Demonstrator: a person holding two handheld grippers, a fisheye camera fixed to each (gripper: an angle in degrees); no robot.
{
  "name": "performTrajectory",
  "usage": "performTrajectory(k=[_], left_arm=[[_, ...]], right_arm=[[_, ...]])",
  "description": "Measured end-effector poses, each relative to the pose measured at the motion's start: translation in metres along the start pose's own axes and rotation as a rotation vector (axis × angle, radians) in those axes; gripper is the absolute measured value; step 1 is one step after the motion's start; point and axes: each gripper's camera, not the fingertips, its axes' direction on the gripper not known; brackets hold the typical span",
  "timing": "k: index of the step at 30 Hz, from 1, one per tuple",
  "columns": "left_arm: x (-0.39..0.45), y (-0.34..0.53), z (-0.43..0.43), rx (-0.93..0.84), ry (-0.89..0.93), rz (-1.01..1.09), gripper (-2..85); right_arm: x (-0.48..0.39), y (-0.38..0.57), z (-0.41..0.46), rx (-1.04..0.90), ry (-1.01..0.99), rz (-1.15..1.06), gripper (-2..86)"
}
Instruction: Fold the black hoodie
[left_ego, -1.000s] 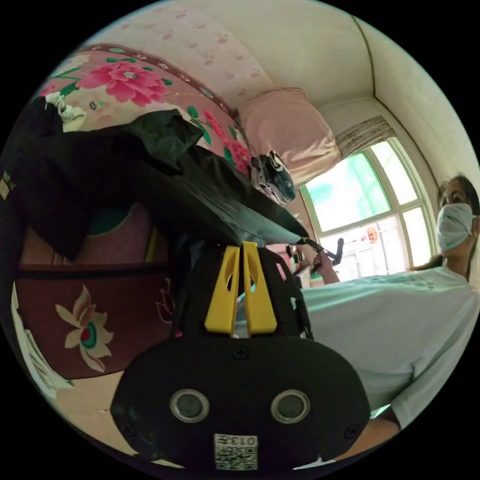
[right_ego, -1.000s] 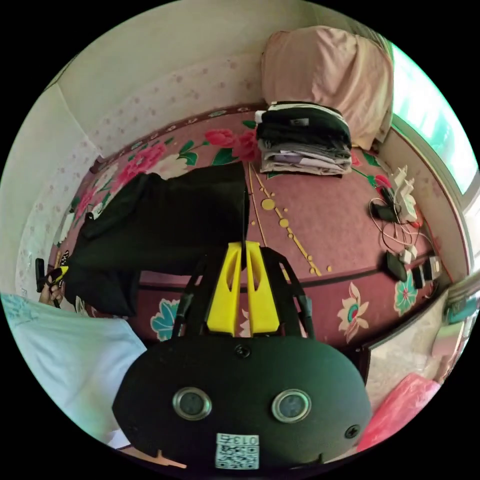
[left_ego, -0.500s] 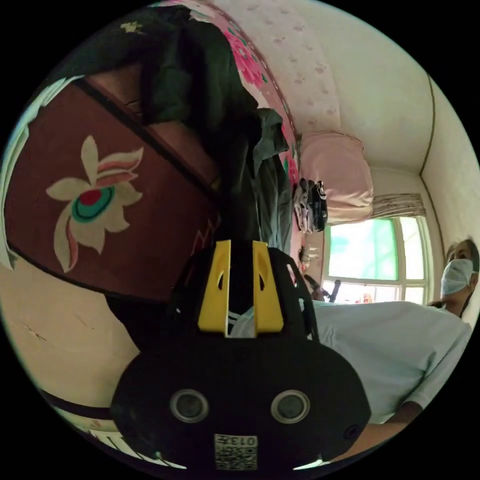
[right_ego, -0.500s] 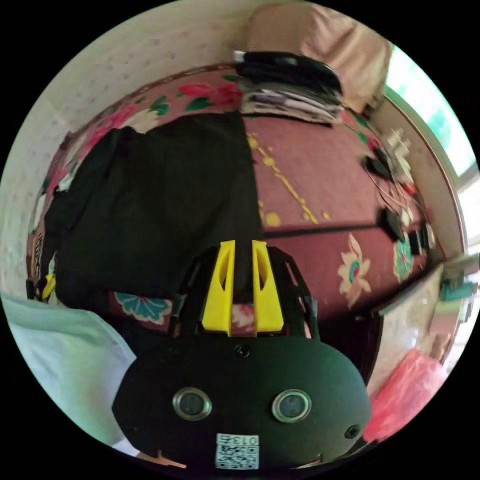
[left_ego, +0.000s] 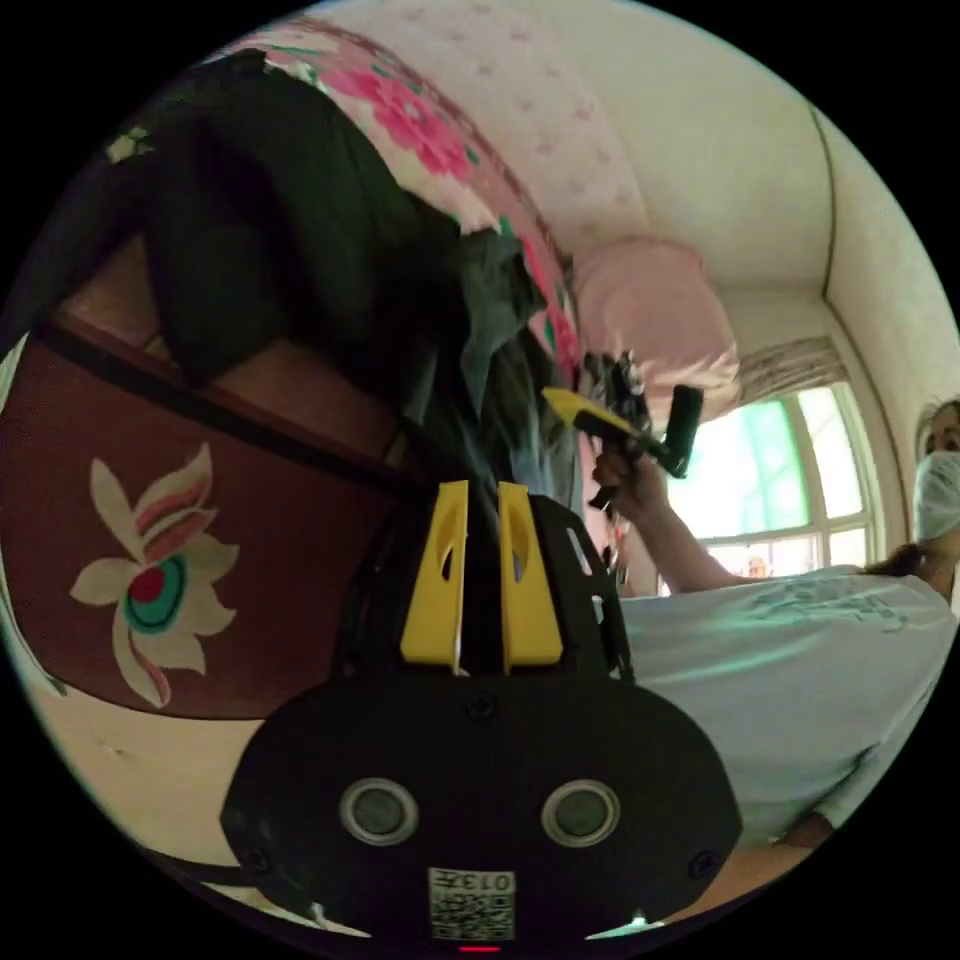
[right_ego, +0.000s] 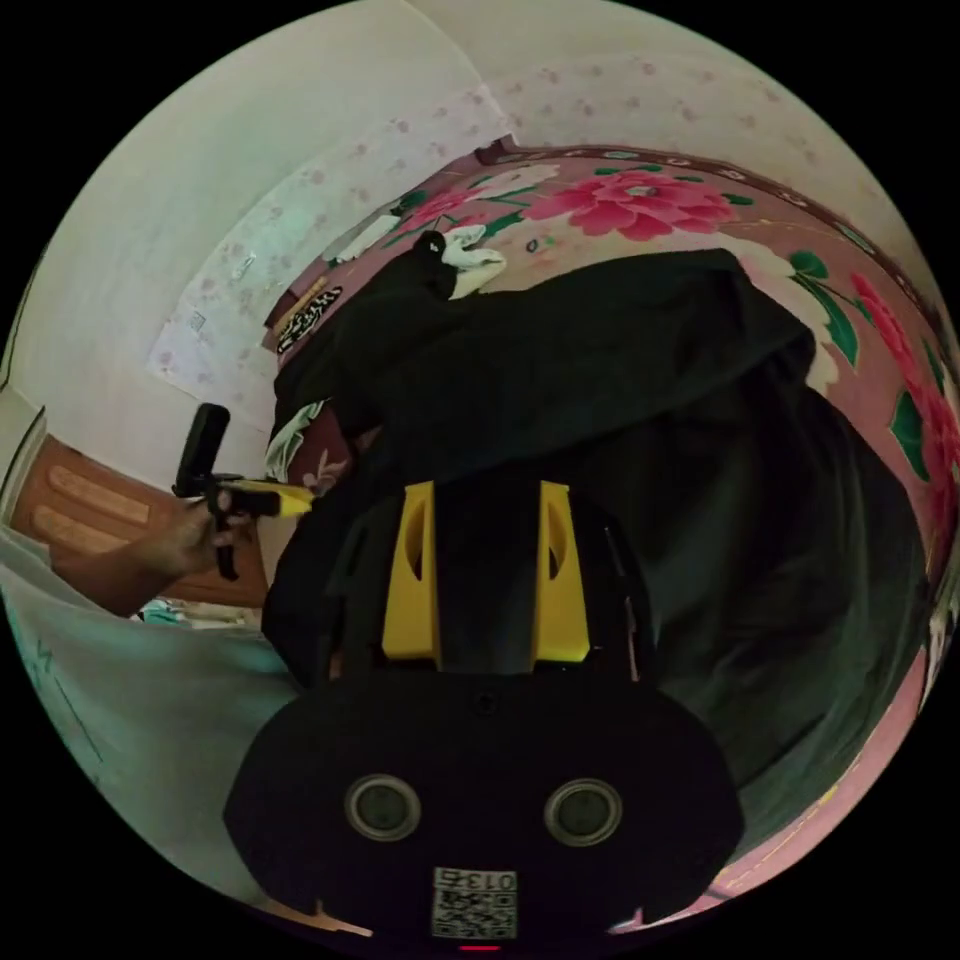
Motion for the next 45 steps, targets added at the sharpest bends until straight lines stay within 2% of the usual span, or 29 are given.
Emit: performTrajectory(k=[2,7,9,10,11,12,13,15,18,20,21,22,23,25,28,30,34,36,38,40,45], left_arm=[[-0.012,0.004,-0.035,0.178,-0.024,-0.032,9.7],[-0.051,-0.043,-0.040,0.224,-0.145,-0.163,22.5],[-0.067,-0.067,-0.032,0.214,-0.130,-0.223,21.9],[-0.075,-0.081,-0.031,0.225,-0.111,-0.271,19.7],[-0.078,-0.093,-0.034,0.227,-0.117,-0.310,8.4],[-0.076,-0.099,-0.038,0.243,-0.104,-0.292,2.7],[-0.067,-0.111,-0.050,0.298,-0.072,-0.213,1.9],[-0.049,-0.133,-0.061,0.267,-0.128,-0.103,1.2],[-0.023,-0.164,-0.068,0.170,-0.227,0.069,0.8],[-0.021,-0.177,-0.063,0.125,-0.245,0.088,0.8],[-0.025,-0.178,-0.060,0.110,-0.241,0.069,0.9],[-0.036,-0.176,-0.055,0.089,-0.232,0.027,1.2],[-0.051,-0.167,-0.053,0.089,-0.218,-0.035,1.6],[-0.072,-0.147,-0.054,0.130,-0.127,-0.136,2.2],[-0.086,-0.103,-0.060,0.275,-0.010,-0.206,2.2],[-0.078,-0.082,-0.060,0.304,-0.031,-0.190,1.5],[-0.004,-0.079,-0.035,0.237,-0.135,0.123,0.3],[0.039,-0.092,-0.010,0.193,-0.174,0.304,0.0],[0.083,-0.119,0.037,0.068,-0.240,0.489,-0.2],[0.104,-0.142,0.077,-0.010,-0.298,0.576,-0.2],[0.129,-0.199,0.178,-0.139,-0.376,0.704,-0.3]], right_arm=[[-0.044,-0.026,0.030,-0.044,0.061,-0.113,15.4],[-0.171,-0.041,0.095,-0.072,0.228,-0.545,16.6],[-0.199,-0.041,0.134,-0.158,0.303,-0.644,13.3],[-0.204,-0.042,0.158,-0.227,0.330,-0.669,8.4],[-0.203,-0.048,0.170,-0.297,0.351,-0.646,6.7],[-0.201,-0.054,0.169,-0.312,0.360,-0.630,5.9],[-0.195,-0.069,0.155,-0.295,0.339,-0.586,5.3],[-0.180,-0.098,0.114,-0.193,0.359,-0.539,4.8],[-0.135,-0.160,0.027,-0.029,0.526,-0.462,4.8],[-0.075,-0.214,-0.060,0.121,0.756,-0.261,6.1],[-0.057,-0.223,-0.085,0.162,0.789,-0.178,6.6],[-0.019,-0.234,-0.132,0.227,0.810,0.000,8.8],[0.018,-0.230,-0.174,0.282,0.783,0.186,10.1],[0.057,-0.203,-0.218,0.317,0.698,0.402,10.2],[0.047,-0.129,-0.247,0.381,0.747,0.406,8.8],[0.026,-0.079,-0.236,0.367,0.796,0.347,7.5],[-0.011,0.023,-0.152,0.148,0.695,0.201,3.4],[-0.028,0.056,-0.106,0.061,0.735,0.177,2.0],[-0.051,0.088,-0.051,0.006,0.810,0.110,0.8],[-0.060,0.099,-0.022,-0.017,0.839,0.104,0.4],[-0.046,0.092,0.013,-0.053,0.731,0.123,0.1]])
